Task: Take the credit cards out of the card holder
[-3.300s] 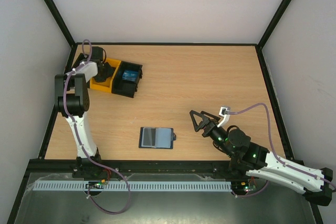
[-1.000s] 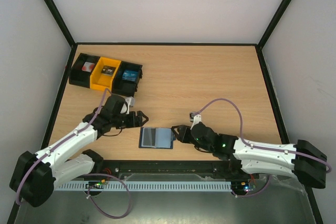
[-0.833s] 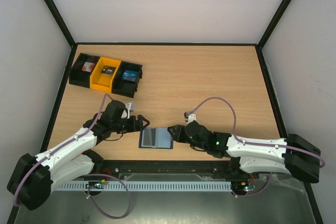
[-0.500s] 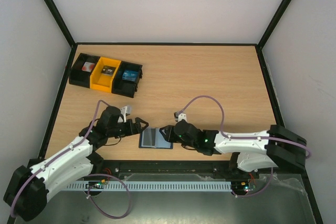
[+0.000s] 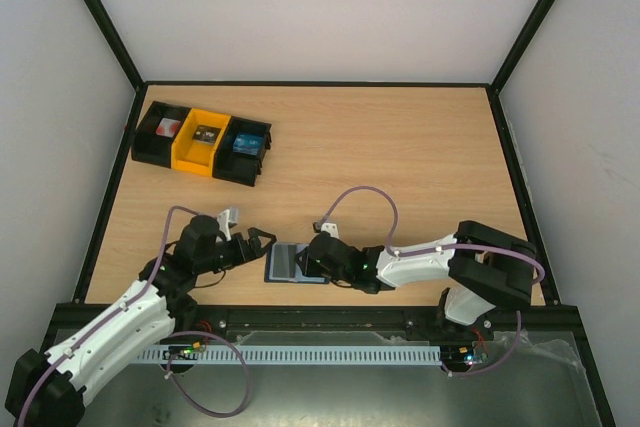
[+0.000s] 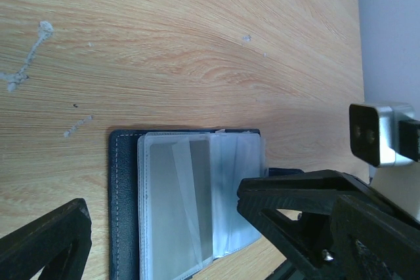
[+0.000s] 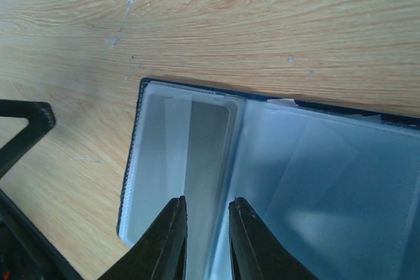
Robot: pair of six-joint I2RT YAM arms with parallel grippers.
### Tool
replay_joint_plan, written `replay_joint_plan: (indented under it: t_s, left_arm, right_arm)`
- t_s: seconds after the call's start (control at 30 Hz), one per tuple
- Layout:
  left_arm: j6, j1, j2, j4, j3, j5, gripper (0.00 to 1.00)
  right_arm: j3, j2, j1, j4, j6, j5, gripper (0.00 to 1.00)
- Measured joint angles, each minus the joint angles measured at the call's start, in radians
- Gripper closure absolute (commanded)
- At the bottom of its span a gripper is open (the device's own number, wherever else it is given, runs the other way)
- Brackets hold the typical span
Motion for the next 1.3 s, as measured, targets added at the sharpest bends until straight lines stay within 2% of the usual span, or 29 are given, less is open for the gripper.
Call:
replay_joint_plan:
  t_s: [0.33,0.63,1.03,1.3]
  left_arm:
    - [-0.011,0.000,-0.042,-0.041,0.000,-0.015,0.00]
    - [-0.028,0.000,-0.074,-0.045,-0.001,-0.007,0.00]
    - [-0.098,-0.005,-0.079,0.073,-0.055,0.062,0.00]
    - [-0.135,-0.011,-0.043,0.159,-0.062,0.096,0.00]
  right_arm:
    - [0.052,0.078,0.000,-0.003,-0.029,0.004,0.85]
    - [0.064,0.116,0.002,-0.016,-0.049,0.016,0.98]
    - [0.032,0.121,0.002,0.042,-0.047,0.032,0.98]
    - [-0.018,0.120,0.002,0.140,-0.040,0.021,0.96]
